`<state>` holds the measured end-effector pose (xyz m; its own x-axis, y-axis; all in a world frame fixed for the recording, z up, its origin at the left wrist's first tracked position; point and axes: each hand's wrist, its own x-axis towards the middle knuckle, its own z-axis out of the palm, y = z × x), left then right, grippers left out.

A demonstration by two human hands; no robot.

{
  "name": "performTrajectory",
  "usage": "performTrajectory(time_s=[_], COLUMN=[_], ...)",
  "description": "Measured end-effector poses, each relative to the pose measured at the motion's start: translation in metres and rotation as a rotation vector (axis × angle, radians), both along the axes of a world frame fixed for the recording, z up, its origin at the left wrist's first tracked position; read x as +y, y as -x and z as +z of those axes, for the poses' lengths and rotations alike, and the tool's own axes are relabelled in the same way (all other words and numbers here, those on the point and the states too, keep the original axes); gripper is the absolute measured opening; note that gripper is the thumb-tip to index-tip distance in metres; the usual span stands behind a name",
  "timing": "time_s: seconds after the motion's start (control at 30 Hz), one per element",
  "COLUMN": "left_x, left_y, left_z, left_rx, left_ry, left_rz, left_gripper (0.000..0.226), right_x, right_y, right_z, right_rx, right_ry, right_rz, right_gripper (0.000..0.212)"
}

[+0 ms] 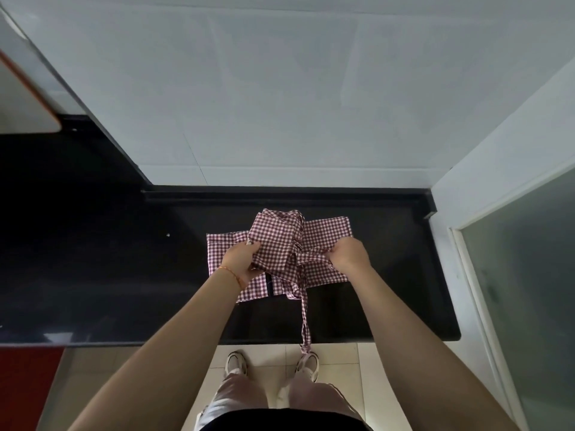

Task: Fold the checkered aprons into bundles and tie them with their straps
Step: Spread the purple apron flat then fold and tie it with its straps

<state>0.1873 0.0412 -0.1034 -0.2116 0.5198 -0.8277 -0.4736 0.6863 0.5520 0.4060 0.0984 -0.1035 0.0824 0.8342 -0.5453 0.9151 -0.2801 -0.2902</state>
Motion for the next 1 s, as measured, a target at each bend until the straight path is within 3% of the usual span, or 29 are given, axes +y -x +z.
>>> performTrajectory(time_s=[0.13,0.23,0.33,0.4,0.47,0.53,0.63,0.77,0.87,1.0], left_x=[-0.003,-0.006,-0.007,-0.006,-0.004,-0.004,-0.004,-0.003,-0.002,-0.003], left_y=[0.001,0.003,0.005,0.003,0.001,-0.001,-0.003,-0.01,-0.014,-0.015], left_z=[-0.003,-0.004,-0.003,-0.002,0.001,0.004,0.007,0.014,0.018,0.015], left_rx=[-0.041,-0.093,-0.189,-0.27,-0.335,-0.375,-0.416,-0.472,-0.471,-0.472], left_ry=[0.025,0.035,0.021,0.008,-0.012,-0.029,-0.039,-0.055,-0.08,-0.062], left_rz=[0.018,0.04,0.054,0.081,0.11,0.102,0.082,0.12,0.131,0.222], left_gripper=[0.034,0.033,0.029,0.029,0.027,0.03,0.041,0.032,0.028,0.028], right_x=[-0.007,-0.007,-0.014,-0.018,-0.019,-0.019,-0.018,-0.016,-0.016,-0.017], right_y=[0.013,0.023,0.021,0.013,0.008,0.009,0.017,0.033,0.038,0.035], right_z=[-0.008,-0.005,0.003,0.003,0.0,-0.002,0.0,-0.003,-0.011,-0.016], right_rx=[0.116,0.432,0.731,0.701,0.641,0.642,0.684,0.802,0.691,0.419], right_ry=[-0.226,-0.013,0.247,0.281,0.27,0.227,0.244,0.359,0.316,0.134], right_rz=[-0.119,-0.358,-0.326,-0.177,-0.107,-0.154,-0.25,-0.421,-0.509,-0.296], right_gripper=[0.009,0.017,0.044,0.06,0.042,0.016,0.023,0.017,0.009,0.002])
